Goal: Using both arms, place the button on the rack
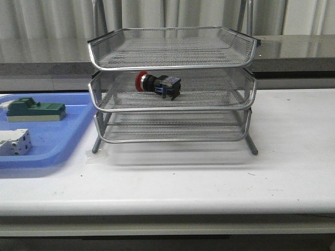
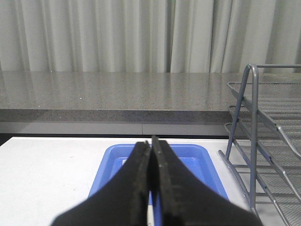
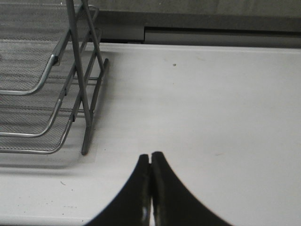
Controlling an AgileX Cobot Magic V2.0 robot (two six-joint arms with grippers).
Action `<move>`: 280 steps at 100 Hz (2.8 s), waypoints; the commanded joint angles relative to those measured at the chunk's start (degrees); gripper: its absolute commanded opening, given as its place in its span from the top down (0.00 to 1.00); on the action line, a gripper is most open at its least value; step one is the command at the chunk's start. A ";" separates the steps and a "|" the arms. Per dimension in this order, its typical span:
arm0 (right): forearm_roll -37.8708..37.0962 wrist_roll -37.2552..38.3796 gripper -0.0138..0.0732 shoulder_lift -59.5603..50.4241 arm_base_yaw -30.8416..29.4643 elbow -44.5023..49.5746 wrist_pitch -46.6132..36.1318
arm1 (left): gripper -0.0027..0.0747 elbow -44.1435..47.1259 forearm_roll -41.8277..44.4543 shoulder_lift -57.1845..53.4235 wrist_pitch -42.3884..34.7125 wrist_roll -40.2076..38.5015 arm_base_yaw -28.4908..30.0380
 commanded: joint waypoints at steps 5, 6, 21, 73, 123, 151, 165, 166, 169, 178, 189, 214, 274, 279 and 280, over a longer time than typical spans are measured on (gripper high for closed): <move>-1.35 -0.51 0.95 -7.45 -0.53 2.79 -3.56 | 0.99 -1.80 -0.18 0.38 -3.73 -0.39 0.06; -1.35 -0.51 0.95 -8.29 -0.53 3.26 -3.56 | 0.99 -1.80 -0.18 0.38 -3.73 -0.39 0.06; -1.35 -0.51 0.95 -15.60 -0.53 6.92 -3.29 | 0.99 -1.80 -0.18 0.38 -3.73 -0.39 0.06; -1.35 -0.51 0.95 -18.58 -0.53 7.75 -2.13 | 0.99 -1.80 -0.18 0.38 -3.73 -0.39 0.06; -1.83 -0.51 0.95 -21.90 -0.53 14.18 -7.62 | 0.99 -1.80 -0.18 0.38 -3.73 -0.39 0.06; 4.83 -10.10 0.95 -29.66 -0.58 23.11 -12.78 | 0.99 -1.80 -0.18 0.38 -3.73 -0.39 0.06; 7.04 -13.45 0.95 -32.82 -1.93 26.04 -13.10 | 0.99 -1.80 -0.18 0.38 -3.73 -0.39 0.06; 7.04 -13.45 0.95 -32.82 -2.04 26.15 -13.22 | 0.99 -1.80 -0.18 0.38 -3.73 -0.39 0.06; 7.10 -13.39 0.95 -32.75 -2.48 26.58 -13.35 | 0.99 -1.80 -0.18 0.38 -3.73 -0.39 0.06; 7.24 -13.39 0.95 -32.69 -3.52 27.82 -14.31 | 0.99 -1.80 -0.18 0.38 -3.73 -0.39 0.06; 7.24 -13.28 0.95 -32.69 -3.57 30.24 -17.67 | 0.99 -1.80 -0.18 0.38 -3.73 -0.39 0.06; 7.98 -13.02 0.95 -32.69 -3.57 35.09 -24.49 | 0.99 -1.80 -0.18 0.38 -3.73 -0.39 0.06; 8.05 -13.02 0.95 -32.69 -3.57 35.09 -25.11 | 0.99 -1.80 -0.18 0.38 -3.73 -0.39 0.06; 8.05 -13.02 0.95 -32.69 -3.57 35.09 -25.11 | 0.99 -1.80 -0.18 0.38 -3.73 -0.39 0.06; 8.05 -13.02 0.95 -32.69 -3.57 35.09 -25.11 | 0.99 -1.80 -0.18 0.38 -3.73 -0.39 0.06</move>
